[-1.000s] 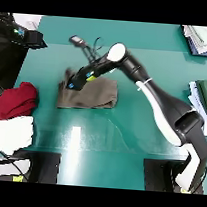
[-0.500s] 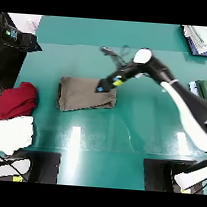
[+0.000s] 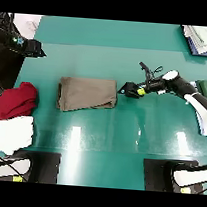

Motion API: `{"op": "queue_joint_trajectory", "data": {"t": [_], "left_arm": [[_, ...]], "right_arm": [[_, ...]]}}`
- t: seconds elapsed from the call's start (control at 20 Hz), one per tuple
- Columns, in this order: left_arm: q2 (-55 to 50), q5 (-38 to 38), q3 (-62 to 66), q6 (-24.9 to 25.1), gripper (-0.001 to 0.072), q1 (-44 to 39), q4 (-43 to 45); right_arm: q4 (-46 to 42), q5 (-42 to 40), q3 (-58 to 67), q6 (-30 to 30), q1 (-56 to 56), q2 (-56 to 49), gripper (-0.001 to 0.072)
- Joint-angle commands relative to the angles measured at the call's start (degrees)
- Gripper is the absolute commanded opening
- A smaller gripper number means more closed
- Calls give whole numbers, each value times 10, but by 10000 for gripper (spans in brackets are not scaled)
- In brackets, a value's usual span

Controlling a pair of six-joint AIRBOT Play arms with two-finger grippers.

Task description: Fold the shirts.

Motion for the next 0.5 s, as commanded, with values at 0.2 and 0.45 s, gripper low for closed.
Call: {"op": "queue_joint_trajectory", "data": {"t": [0.2,0.45], "left_arm": [[0,3,-3,0,24,0,-7],[0,-3,-3,0,24,0,-7]], "right_arm": [[99,-9,123,-4,94,-136,698],[99,-26,208,-22,125,-169,41]]}}
